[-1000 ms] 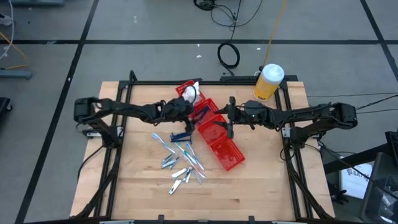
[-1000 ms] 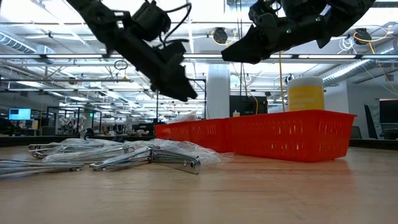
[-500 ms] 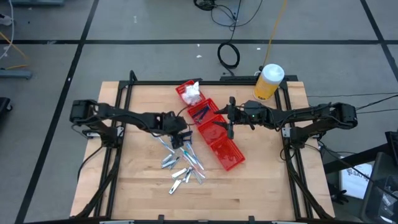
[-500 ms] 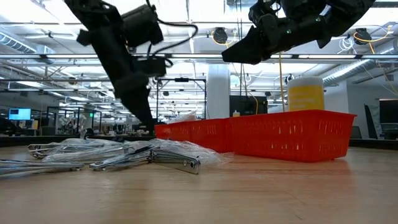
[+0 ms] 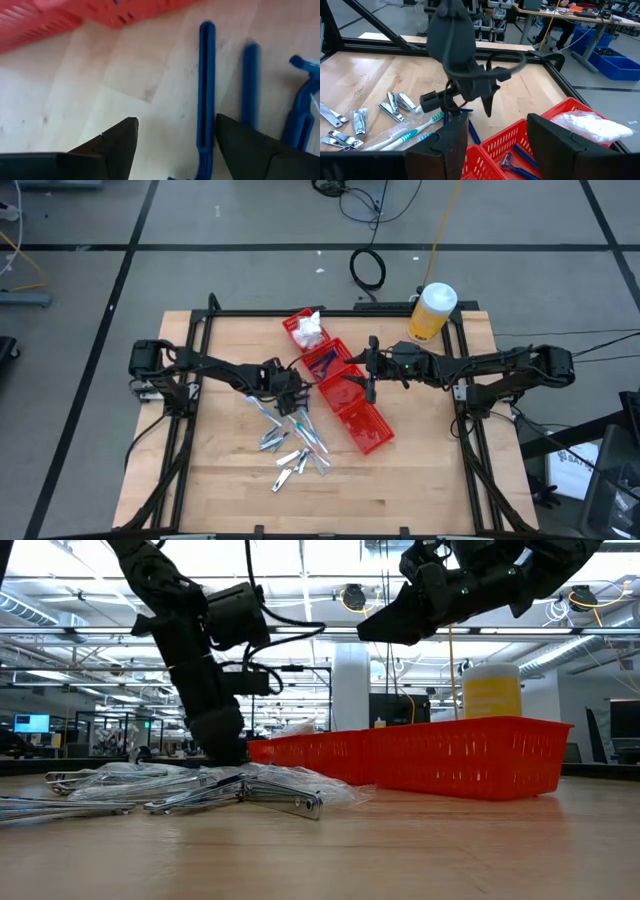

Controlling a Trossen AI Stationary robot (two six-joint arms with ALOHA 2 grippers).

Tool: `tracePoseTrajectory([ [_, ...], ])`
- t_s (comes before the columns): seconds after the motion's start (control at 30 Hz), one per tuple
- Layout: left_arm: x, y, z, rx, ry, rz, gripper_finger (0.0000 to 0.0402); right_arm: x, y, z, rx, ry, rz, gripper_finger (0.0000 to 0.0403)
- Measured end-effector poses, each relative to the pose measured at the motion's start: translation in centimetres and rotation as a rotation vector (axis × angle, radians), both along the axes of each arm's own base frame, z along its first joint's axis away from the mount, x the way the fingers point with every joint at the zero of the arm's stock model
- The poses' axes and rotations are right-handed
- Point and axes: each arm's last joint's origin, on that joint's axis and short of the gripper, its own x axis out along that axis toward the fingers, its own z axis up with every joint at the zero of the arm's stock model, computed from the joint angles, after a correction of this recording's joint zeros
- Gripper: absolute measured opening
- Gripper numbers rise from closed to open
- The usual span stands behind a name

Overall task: Pick & Place Travel size toiletries
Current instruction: Put the blue razor into the top middle red bin

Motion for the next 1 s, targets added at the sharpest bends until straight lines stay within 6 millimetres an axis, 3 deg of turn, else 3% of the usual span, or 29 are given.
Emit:
tracePoseTrajectory([
  [0.3,-0.8,0.0,-0.3,-0.003,0.089,0.016,0.0239,0.0,0.0,0.0,0.004,0.0,-0.001,0.0187],
  [0.57,-0.2,0.0,-0.1,-0.012,0.057,-0.113,0.0216,0.0,0.0,0.0,0.004,0.0,-0.001,0.0187],
  [1.0,-0.6,1.0,-0.5,-0.145,0.026,-0.172,0.0099,0.0,0.0,-0.1,0.005,0.007,-0.001,0.0187],
])
